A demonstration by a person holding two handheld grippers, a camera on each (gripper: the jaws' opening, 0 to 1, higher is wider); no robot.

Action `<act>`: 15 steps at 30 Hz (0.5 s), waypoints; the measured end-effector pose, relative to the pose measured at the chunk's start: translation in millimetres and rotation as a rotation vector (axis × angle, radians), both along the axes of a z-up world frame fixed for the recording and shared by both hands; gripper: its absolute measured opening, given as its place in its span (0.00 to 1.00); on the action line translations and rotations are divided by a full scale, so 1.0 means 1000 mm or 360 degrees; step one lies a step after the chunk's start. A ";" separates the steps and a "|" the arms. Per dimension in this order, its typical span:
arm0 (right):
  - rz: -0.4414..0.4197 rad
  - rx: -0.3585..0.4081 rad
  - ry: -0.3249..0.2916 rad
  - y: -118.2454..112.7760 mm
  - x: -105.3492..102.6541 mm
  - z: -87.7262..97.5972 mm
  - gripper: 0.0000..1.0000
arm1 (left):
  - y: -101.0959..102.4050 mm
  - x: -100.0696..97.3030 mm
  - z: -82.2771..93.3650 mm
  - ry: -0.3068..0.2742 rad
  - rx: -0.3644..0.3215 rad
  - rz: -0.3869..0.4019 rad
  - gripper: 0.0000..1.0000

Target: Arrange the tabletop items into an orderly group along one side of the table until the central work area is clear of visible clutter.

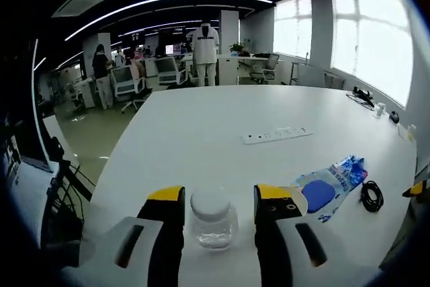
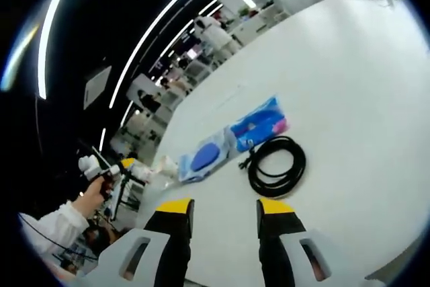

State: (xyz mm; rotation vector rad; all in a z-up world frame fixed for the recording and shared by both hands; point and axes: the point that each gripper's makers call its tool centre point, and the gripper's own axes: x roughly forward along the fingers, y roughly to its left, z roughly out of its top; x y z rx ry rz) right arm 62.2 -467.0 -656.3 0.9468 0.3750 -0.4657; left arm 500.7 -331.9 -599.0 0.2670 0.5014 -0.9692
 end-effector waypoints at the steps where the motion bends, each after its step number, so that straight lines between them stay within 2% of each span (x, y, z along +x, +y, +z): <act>1: -0.0003 0.0005 0.0000 0.000 0.000 0.000 0.36 | 0.001 0.002 0.000 -0.0025 0.0023 0.0001 0.21; 2: -0.0006 0.0011 -0.0001 0.000 0.001 0.000 0.36 | 0.003 0.004 -0.001 -0.0055 0.0059 -0.0006 0.21; 5: -0.0018 0.0035 -0.0016 0.000 0.003 0.000 0.35 | 0.003 0.007 -0.003 0.0010 0.0030 0.0048 0.19; 12: -0.0002 0.0044 -0.0019 0.001 0.010 0.001 0.35 | 0.004 0.004 -0.003 0.0036 0.0039 0.0092 0.19; 15: 0.0004 0.0046 -0.0020 0.001 0.011 0.000 0.35 | 0.002 0.002 0.000 0.0069 0.0007 0.0126 0.19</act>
